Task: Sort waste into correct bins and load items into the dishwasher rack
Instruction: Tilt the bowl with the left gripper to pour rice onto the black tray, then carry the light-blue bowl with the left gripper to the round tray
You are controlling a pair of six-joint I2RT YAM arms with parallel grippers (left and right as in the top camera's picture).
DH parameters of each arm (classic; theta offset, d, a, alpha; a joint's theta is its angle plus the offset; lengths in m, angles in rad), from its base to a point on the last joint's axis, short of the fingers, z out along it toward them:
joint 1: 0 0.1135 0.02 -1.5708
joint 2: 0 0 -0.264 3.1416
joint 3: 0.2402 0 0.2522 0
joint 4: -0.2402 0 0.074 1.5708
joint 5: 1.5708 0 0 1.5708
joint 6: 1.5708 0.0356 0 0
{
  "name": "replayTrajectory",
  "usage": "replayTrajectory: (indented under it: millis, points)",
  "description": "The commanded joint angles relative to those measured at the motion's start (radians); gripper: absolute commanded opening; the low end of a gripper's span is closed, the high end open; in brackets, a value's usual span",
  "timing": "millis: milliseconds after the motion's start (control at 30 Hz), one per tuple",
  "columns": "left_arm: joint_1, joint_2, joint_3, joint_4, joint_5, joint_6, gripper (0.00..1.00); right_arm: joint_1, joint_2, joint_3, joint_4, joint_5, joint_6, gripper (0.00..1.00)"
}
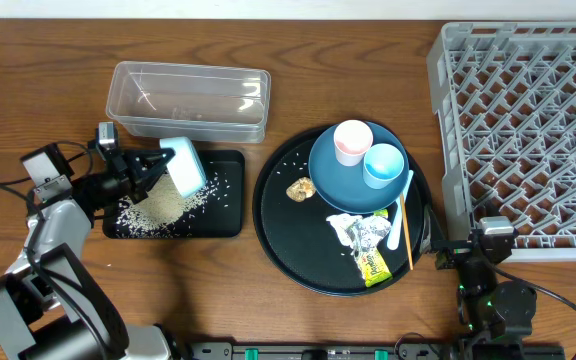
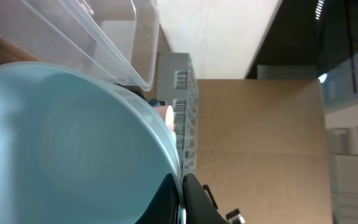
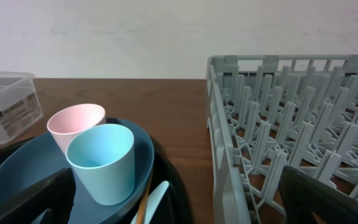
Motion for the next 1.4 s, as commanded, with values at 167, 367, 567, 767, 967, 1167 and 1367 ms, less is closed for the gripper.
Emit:
replayTrajectory:
  millis: [167,367,567,767,967,1167,1367]
  points:
    - [-0.006,-0.241,0.003,0.003,-0.139,-0.087,0.06,-0.007,0.000,-0.003,-0.002,0.007,-0.011,0.99]
    - [-0.024,-0.440,0.003,-0.011,-0.193,-0.114,0.06,-0.007,0.000,-0.003,-0.002,0.007,-0.011,0.99]
    - [-0.047,-0.517,0.003,-0.122,-0.321,-0.068,0.06,-0.007,0.000,-0.003,-0.002,0.007,-0.011,0.99]
    - [-0.097,-0.514,0.003,-0.316,-0.482,0.183,0.06,-0.007,0.000,-0.003,-0.002,0.007,-0.011,0.99]
    - [-0.248,-0.514,0.003,-0.455,-0.746,0.360,0.06,-0.007,0.000,-0.003,-0.002,0.007,-0.011,0.99]
    - [-0.414,-0.515,0.003,-0.457,-0.905,0.369,0.06,-0.007,0.000,-0.003,-0.002,0.007,-0.011,0.99]
    - [-0.600,-0.515,0.003,-0.480,-1.088,0.368,0.06,-0.007,0.000,-0.003,-0.002,0.007,-0.011,0.99]
